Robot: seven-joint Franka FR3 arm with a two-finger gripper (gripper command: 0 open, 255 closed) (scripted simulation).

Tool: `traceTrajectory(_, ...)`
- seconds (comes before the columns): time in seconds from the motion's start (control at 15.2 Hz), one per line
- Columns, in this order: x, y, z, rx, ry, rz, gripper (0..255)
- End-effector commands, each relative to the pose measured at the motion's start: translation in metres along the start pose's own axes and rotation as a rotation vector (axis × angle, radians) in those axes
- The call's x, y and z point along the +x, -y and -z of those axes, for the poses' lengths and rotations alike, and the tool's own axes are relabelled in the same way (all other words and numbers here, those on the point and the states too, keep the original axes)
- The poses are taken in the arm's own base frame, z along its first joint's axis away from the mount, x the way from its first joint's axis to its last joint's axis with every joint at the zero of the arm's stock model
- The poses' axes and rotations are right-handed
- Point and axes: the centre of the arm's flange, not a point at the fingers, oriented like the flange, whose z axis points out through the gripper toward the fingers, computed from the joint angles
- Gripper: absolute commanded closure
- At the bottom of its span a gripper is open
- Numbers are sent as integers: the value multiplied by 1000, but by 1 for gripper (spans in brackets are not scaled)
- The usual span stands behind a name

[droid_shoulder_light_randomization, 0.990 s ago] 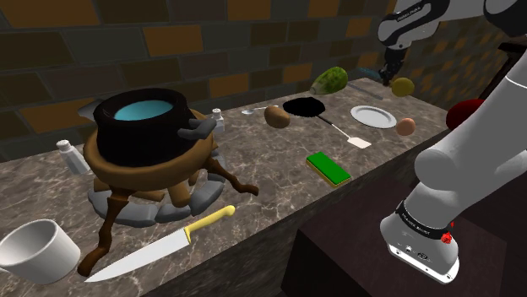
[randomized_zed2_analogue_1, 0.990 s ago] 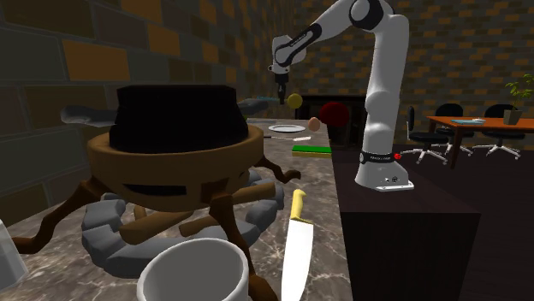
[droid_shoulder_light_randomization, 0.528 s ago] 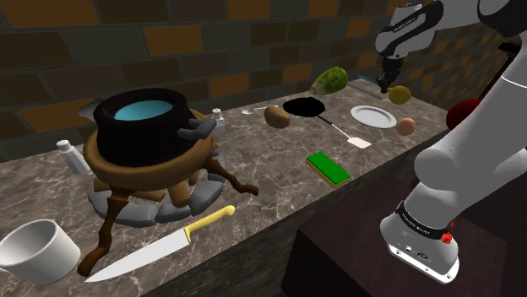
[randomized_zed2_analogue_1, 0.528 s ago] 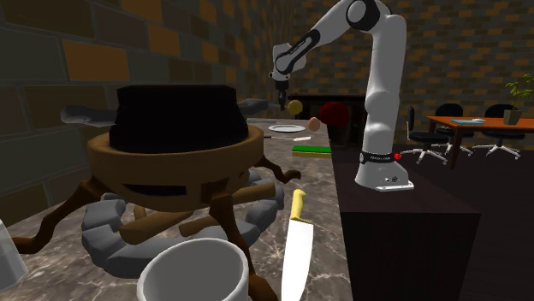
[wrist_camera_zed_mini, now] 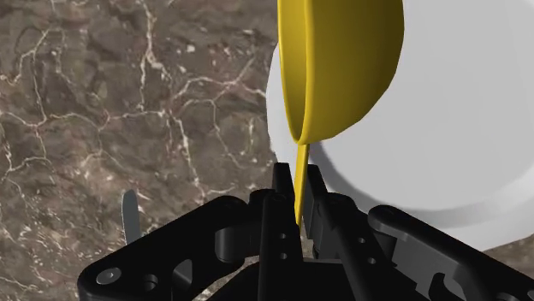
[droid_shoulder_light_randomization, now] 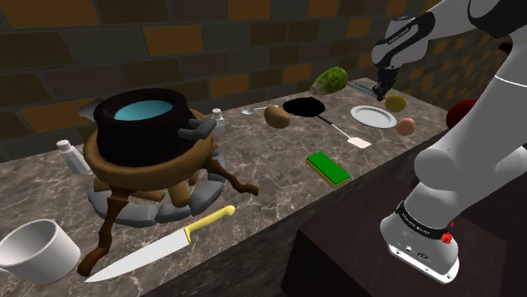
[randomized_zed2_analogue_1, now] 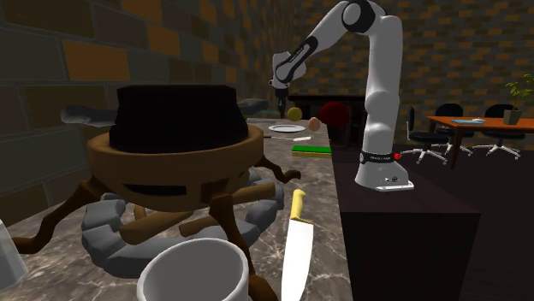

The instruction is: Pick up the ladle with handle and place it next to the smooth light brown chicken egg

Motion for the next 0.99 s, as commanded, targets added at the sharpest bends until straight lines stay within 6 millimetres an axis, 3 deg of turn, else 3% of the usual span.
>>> traceTrajectory(0.0, 0, 3, -12, 0, -1, 0, 255)
traceTrajectory(0.46, 0, 12, -47, 0, -1, 0, 255)
traceTrajectory(0.92, 0, 12, -47, 0, -1, 0, 255)
